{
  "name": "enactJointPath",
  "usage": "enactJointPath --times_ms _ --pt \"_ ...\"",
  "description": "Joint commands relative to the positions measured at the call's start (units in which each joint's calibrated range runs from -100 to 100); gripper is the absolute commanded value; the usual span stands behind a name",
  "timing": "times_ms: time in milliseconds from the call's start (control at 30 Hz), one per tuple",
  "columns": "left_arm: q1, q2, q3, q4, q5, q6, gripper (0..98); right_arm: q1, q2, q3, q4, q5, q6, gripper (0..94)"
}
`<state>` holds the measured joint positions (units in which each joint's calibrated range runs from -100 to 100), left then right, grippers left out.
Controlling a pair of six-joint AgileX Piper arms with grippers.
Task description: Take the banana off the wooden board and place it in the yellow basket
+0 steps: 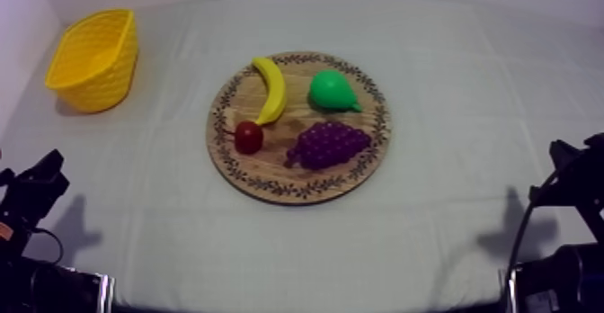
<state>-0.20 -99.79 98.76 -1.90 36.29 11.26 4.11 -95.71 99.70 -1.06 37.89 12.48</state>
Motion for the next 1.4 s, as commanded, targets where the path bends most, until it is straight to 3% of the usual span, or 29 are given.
enactJointPath --times_ms 0,300,500,633,800,1067,1367 --pt "0.02 -0.04 0.01 0.02 0.01 -0.05 0.1 0.03 -0.04 -0.03 0.01 0.01 -0.05 0.6" --pt "-1.36 -0.04 0.01 0.02 0.01 -1.87 1.4 0.03 -0.04 -0.03 0.01 0.01 -0.07 0.6" --pt "-2.28 -0.04 0.79 -0.07 -5.64 2.87 0.3 0.03 -0.04 -0.03 0.01 0.01 -0.07 0.6" --pt "-0.49 -0.04 -1.96 -0.13 -10.68 3.18 0.1 0.03 -0.04 -0.03 0.01 0.01 -0.06 0.6" --pt "1.81 0.58 -12.91 -3.07 -10.97 4.03 0.0 0.03 -0.04 -0.03 0.01 0.01 -0.04 0.6" --pt "7.26 20.54 -39.92 -4.83 -9.21 0.42 0.0 0.03 -0.04 -0.03 0.01 0.01 -0.05 0.6" --pt "14.65 43.5 -66.49 -8.33 1.12 1.58 0.0 0.03 -0.04 -0.03 0.01 0.01 -0.05 0.6"
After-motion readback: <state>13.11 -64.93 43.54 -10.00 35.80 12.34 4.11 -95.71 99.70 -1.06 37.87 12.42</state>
